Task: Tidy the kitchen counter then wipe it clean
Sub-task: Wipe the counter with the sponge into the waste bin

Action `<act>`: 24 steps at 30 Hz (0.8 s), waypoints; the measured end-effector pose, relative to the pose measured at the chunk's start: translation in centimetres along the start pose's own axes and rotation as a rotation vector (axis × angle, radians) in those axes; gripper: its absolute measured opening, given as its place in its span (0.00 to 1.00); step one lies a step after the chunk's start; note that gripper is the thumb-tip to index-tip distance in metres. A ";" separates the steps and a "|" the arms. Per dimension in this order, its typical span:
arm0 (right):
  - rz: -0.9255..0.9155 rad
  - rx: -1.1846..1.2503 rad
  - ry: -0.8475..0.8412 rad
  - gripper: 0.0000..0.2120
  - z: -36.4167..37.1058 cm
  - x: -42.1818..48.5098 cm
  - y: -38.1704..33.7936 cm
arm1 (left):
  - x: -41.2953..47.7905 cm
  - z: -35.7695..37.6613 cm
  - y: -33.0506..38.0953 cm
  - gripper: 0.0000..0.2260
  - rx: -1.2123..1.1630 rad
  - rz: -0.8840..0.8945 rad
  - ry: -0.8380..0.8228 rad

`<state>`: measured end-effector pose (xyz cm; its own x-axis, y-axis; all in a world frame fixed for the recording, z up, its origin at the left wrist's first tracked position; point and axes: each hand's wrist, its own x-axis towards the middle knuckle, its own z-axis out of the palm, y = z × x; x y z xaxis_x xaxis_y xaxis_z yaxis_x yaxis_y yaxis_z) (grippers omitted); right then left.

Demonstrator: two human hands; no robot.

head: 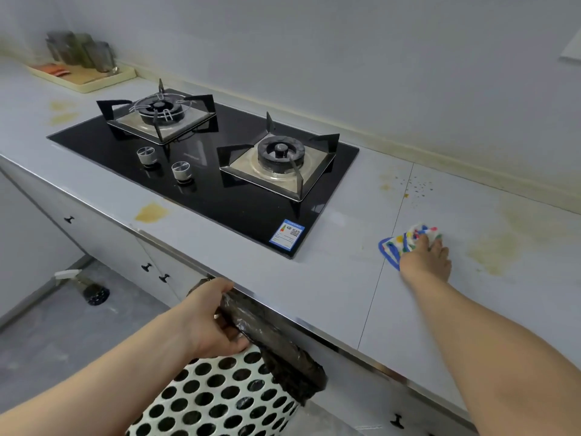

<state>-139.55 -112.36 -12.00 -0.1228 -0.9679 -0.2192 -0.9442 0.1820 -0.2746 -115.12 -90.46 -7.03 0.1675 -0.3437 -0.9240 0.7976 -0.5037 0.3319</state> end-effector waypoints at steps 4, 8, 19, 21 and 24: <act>-0.133 -0.006 -0.018 0.29 0.3 0.7 -1.5 | -0.2 0.2 -0.1 0.07 0.016 0.007 0.025; -0.259 0.076 -0.024 0.29 1.0 -0.4 -2.3 | 0.0 -0.3 -0.2 0.05 0.042 -0.005 0.021; -0.654 0.348 -0.087 0.20 7.0 -14.9 -7.7 | -0.4 -3.7 -0.6 0.07 0.096 -0.026 -0.027; -0.662 0.429 -0.136 0.19 7.8 -18.1 -8.8 | -0.7 -4.5 -0.8 0.08 0.110 -0.036 -0.026; -0.595 0.521 -0.262 0.17 8.7 -21.8 -9.7 | -1.4 -5.4 -1.4 0.11 0.129 -0.036 -0.035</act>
<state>-125.10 -91.49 -12.67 0.4875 -0.8681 -0.0933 -0.5584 -0.2279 -0.7977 -113.33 -84.96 -7.25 0.1181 -0.3504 -0.9291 0.7211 -0.6130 0.3229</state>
